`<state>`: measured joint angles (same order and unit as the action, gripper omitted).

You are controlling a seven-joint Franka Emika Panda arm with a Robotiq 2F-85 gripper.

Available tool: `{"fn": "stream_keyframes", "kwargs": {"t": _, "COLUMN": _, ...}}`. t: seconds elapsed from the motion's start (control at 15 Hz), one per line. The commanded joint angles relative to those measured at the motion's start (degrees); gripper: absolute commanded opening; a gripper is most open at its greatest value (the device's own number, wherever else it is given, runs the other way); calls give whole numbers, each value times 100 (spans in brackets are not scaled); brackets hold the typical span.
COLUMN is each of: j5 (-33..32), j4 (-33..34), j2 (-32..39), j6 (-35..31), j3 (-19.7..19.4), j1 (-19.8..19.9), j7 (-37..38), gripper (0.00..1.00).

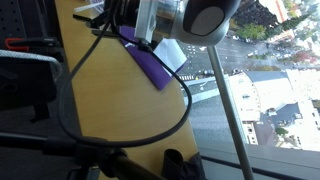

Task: Place the straw in the cup

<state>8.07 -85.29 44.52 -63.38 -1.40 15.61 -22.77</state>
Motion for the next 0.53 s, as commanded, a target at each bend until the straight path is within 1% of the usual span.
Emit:
{"fn": "stream_keyframes", "kwargs": {"t": 0.0, "j5": -169, "j4": -602, "j2": -436, "j6": -307, "j3": -1, "j1": -30, "j7": -194, "gripper": 100}}
{"fn": "stream_keyframes", "kwargs": {"t": 0.2, "j5": -98, "j4": -798, "j2": -634, "j6": -429, "j3": 7, "j1": -12, "j7": -258, "gripper": 100}}
{"fn": "stream_keyframes", "kwargs": {"t": 0.47, "j5": -20, "j4": -838, "j2": -875, "j6": -491, "j3": 6, "j1": 7, "j7": -342, "gripper": 100}}
